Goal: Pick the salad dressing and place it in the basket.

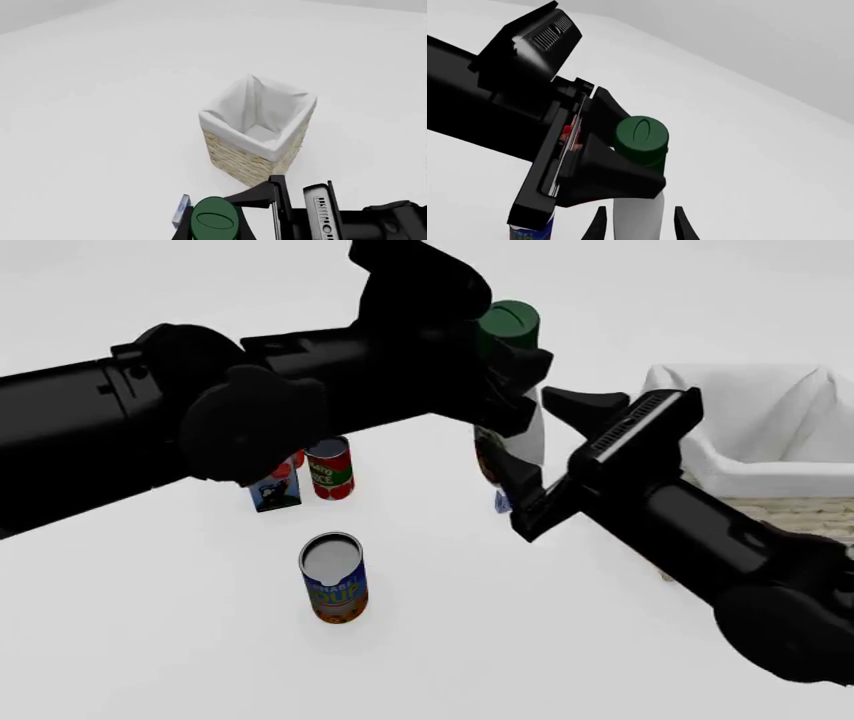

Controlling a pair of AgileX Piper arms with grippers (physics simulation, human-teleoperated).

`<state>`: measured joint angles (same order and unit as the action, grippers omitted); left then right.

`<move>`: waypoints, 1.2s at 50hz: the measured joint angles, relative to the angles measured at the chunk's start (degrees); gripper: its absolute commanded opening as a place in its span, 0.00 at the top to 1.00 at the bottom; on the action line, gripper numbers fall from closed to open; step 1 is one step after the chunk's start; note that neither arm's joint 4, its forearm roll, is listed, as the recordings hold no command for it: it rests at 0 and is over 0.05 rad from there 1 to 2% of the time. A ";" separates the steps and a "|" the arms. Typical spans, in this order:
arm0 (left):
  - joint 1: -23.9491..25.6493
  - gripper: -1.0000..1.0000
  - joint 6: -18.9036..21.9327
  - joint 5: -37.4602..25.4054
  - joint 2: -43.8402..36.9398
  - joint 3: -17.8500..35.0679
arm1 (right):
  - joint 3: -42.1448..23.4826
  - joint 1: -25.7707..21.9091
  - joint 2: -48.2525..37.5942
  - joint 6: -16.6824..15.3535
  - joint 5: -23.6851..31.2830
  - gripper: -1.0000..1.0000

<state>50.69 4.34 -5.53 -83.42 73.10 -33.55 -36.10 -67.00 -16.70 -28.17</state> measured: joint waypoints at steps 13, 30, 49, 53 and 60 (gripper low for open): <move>0.42 1.00 -0.02 -0.13 0.20 -0.05 | -0.70 -0.19 -1.40 -0.15 -0.58 1.00; 0.58 0.00 0.21 0.06 0.29 -0.06 | -0.73 -0.68 -1.74 -1.36 -1.28 1.00; 2.59 0.00 1.25 -4.08 4.53 2.78 | -0.78 -1.63 -2.61 -1.73 -2.62 1.00; 2.63 0.00 1.89 -5.18 6.31 4.11 | -0.58 -1.68 -3.00 -1.71 -2.75 1.00; 2.63 0.00 2.26 -7.52 10.38 7.02 | -0.35 -1.79 -3.50 -1.53 -3.01 1.00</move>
<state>53.31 6.61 -13.05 -73.04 80.12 -33.91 -37.89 -70.50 -18.23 -31.18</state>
